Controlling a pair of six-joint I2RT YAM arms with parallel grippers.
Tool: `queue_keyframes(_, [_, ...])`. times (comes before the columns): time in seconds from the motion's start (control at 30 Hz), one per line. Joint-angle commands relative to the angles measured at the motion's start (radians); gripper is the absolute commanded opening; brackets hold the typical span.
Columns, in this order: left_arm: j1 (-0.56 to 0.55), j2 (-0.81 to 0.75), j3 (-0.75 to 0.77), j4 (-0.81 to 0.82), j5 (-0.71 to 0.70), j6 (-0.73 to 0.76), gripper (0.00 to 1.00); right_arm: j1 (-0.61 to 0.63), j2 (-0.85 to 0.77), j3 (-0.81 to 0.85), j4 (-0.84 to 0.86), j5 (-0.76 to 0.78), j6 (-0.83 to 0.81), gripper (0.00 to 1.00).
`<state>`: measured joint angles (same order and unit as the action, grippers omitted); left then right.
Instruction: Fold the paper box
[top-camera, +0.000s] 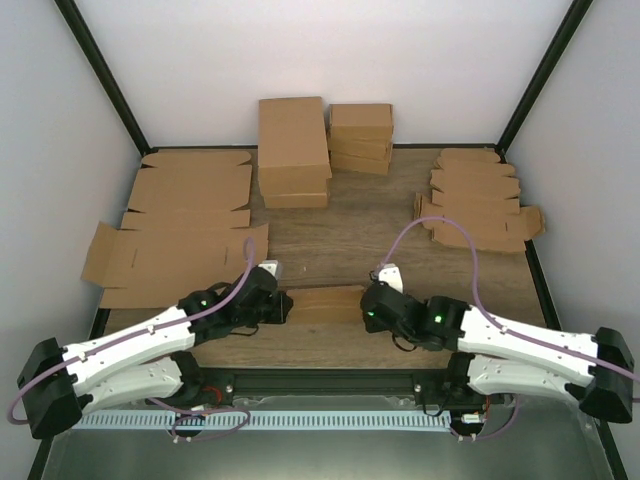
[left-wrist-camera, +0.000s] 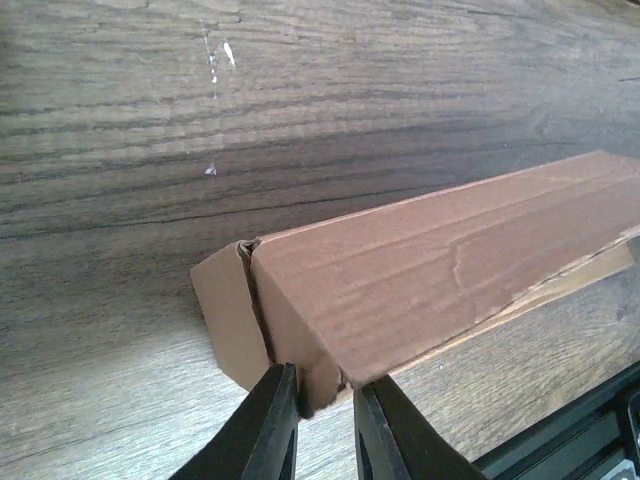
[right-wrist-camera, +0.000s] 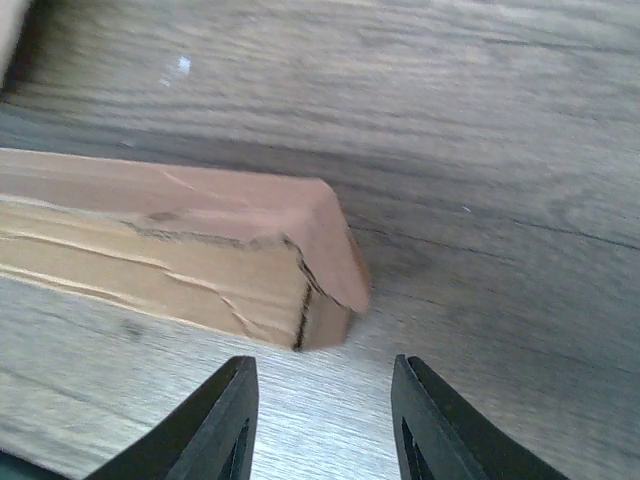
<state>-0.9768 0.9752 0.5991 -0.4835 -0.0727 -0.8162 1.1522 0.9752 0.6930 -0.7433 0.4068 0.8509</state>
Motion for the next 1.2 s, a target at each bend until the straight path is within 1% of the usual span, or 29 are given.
queue_keyframes(0.0, [-0.004, -0.015, 0.046, -0.034, -0.02, 0.036, 0.19, -0.052, -0.133, -0.064, 0.181, -0.055, -0.067, 0.39])
queue_keyframes(0.07, [-0.004, -0.024, 0.049, -0.02, 0.002, 0.04, 0.2, -0.098, -0.187, -0.104, 0.241, -0.123, -0.081, 0.39])
queue_keyframes(0.17, [-0.004, -0.038, 0.053, -0.015, 0.025, 0.042, 0.21, -0.137, -0.245, -0.146, 0.291, -0.188, -0.104, 0.43])
queue_keyframes(0.33, [-0.003, -0.044, 0.051, -0.024, 0.013, 0.04, 0.21, -0.139, -0.175, -0.096, 0.219, -0.148, -0.188, 0.4])
queue_keyframes(0.43, [-0.004, -0.036, 0.05, -0.027, -0.004, 0.038, 0.2, -0.138, -0.139, -0.092, 0.257, -0.148, -0.235, 0.41])
queue_keyframes(0.53, [-0.004, -0.033, 0.049, -0.025, -0.013, 0.038, 0.2, -0.138, -0.11, -0.095, 0.26, -0.116, -0.255, 0.41])
queue_keyframes(0.67, [-0.003, -0.03, 0.047, -0.024, -0.019, 0.046, 0.18, -0.139, -0.109, -0.102, 0.287, -0.095, -0.273, 0.39])
queue_keyframes(0.77, [-0.003, -0.019, 0.048, -0.024, -0.02, 0.049, 0.16, -0.138, -0.105, -0.1, 0.296, -0.068, -0.282, 0.35])
queue_keyframes(0.9, [-0.003, -0.008, 0.05, -0.024, -0.022, 0.052, 0.15, -0.138, -0.076, -0.097, 0.297, -0.064, -0.288, 0.33])
queue_keyframes(0.97, [-0.004, -0.007, 0.051, -0.024, -0.025, 0.052, 0.15, -0.139, -0.06, -0.092, 0.296, -0.06, -0.289, 0.28])
queue_keyframes(1.03, [-0.004, -0.009, 0.052, -0.028, -0.03, 0.053, 0.15, -0.138, -0.05, -0.089, 0.299, -0.057, -0.293, 0.27])
queue_keyframes(1.1, [-0.004, -0.009, 0.053, -0.031, -0.035, 0.056, 0.15, -0.138, -0.043, -0.089, 0.303, -0.056, -0.298, 0.22])
queue_keyframes(1.17, [-0.003, -0.006, 0.055, -0.036, -0.04, 0.061, 0.14, -0.138, -0.039, -0.084, 0.303, -0.056, -0.3, 0.14])
